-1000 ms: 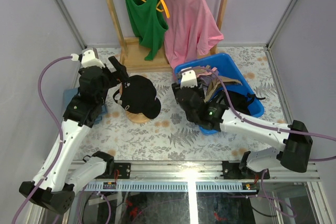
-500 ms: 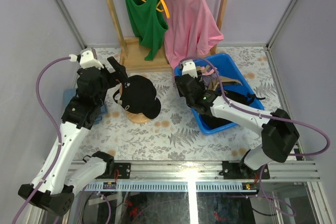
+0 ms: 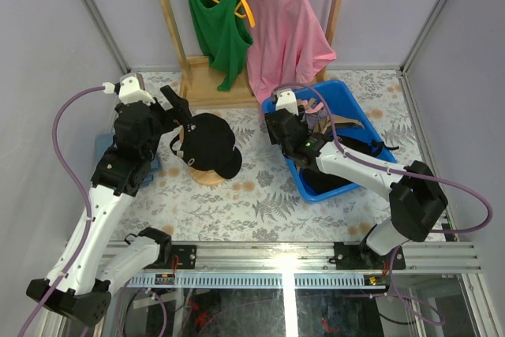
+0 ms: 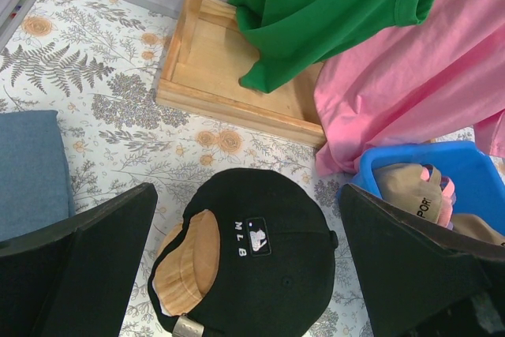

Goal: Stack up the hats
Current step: Pick up the hat from the bin.

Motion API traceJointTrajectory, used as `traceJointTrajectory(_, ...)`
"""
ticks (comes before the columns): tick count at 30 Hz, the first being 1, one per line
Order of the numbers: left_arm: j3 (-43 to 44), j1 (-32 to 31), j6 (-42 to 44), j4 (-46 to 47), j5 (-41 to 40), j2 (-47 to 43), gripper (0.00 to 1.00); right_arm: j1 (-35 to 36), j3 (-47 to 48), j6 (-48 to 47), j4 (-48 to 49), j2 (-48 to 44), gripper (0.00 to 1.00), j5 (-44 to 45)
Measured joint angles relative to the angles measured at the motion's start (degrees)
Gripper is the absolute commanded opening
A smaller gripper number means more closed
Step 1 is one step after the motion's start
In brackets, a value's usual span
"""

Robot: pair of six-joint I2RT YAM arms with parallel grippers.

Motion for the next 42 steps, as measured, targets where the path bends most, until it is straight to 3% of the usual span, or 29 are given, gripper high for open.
traceJointTrajectory(18,-0.2,0.0,0.0,0.0,0.0,-0.2,1.00,-1.2,-0.1,1.3,0.1,1.6,0.50,-1.6)
traceJointTrajectory(20,-0.2,0.0,0.0,0.0,0.0,-0.2,1.00,-1.7,-0.3,1.6,0.3,1.8,0.43,-1.7)
traceJointTrajectory(28,-0.3,0.0,0.0,0.0,0.0,-0.2,1.00,-4.5,-1.8,3.2,1.7,1.8,0.01,-4.7)
traceJointTrajectory(42,-0.3,0.0,0.0,0.0,0.0,0.2,1.00,-6.7,-1.6,2.6,0.8,-1.9,0.00,-10.1)
